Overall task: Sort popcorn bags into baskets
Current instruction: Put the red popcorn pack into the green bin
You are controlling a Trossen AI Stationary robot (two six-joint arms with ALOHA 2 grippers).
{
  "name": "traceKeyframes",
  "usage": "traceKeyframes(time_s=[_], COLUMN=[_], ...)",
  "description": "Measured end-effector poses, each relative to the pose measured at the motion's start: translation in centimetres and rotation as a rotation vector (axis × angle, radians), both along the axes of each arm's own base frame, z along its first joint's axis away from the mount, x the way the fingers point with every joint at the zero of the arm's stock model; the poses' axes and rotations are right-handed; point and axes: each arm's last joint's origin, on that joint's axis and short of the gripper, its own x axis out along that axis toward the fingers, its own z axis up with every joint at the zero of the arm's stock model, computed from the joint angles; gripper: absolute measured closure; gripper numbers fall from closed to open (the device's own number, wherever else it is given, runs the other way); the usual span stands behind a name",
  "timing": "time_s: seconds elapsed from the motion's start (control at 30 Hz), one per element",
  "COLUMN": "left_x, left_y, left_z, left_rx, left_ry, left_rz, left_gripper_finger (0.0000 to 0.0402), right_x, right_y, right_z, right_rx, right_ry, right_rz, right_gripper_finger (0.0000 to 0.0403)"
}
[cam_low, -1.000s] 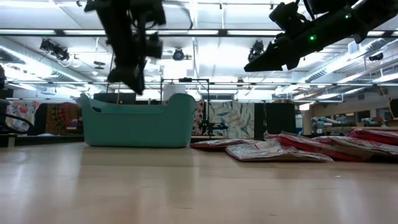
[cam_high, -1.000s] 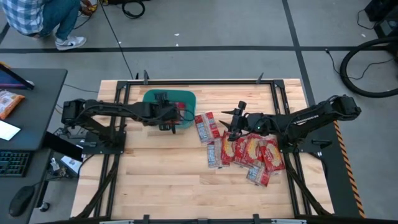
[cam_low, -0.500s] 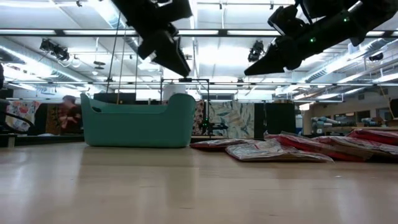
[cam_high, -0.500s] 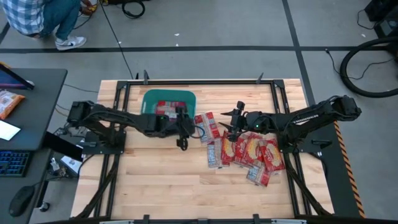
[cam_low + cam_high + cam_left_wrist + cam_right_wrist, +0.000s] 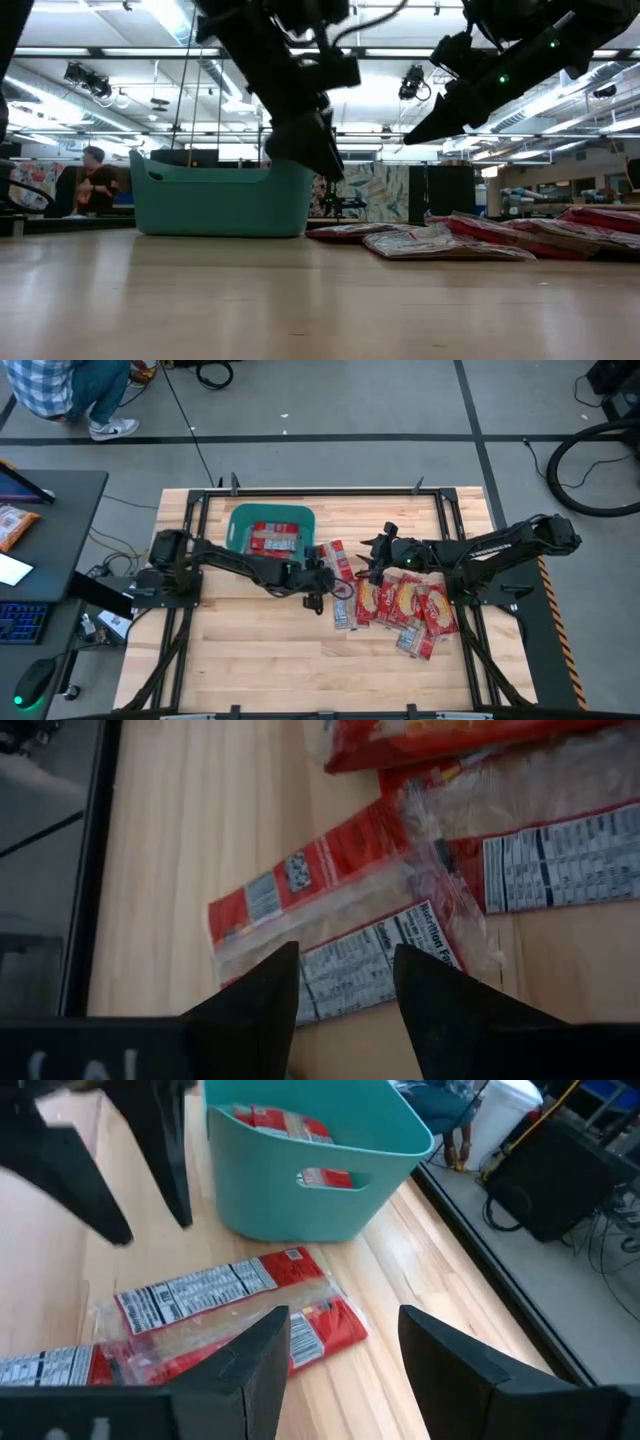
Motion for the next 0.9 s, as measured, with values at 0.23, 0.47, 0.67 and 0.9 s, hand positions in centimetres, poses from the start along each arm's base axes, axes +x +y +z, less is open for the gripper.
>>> traceKeyframes(time_s=[0.23,0.47,0.67,0.9], left_x=[2.0,2.6,2.8,2.4], left_y=[-1.4,-2.1,-2.0,-1.8], left_z=[-2.4,-4.1,-5.1,-6.1], left_rx=[-0.008,-0.056,-0.093,0.01], left_ry=[-0.038,-0.064,-0.056,0.009], left_rz=[0.057,0.062,0.071,0.08], left_gripper_finger=[0.0202,0.0134,0.0119,0.0131], right_x=[0.0,0.1,0.1,0.1], right_y=[0.0,0.0,0.0,0.1], right_z=[0.0,0.1,0.2,0.2], right_rx=[0.0,0.002,0.002,0.01], right_ry=[0.0,-0.01,-0.02,-0.024], right_rz=[-0.001,0.004,0.005,0.022], right_gripper_finger=[0.022,0.022,0.022,0.022])
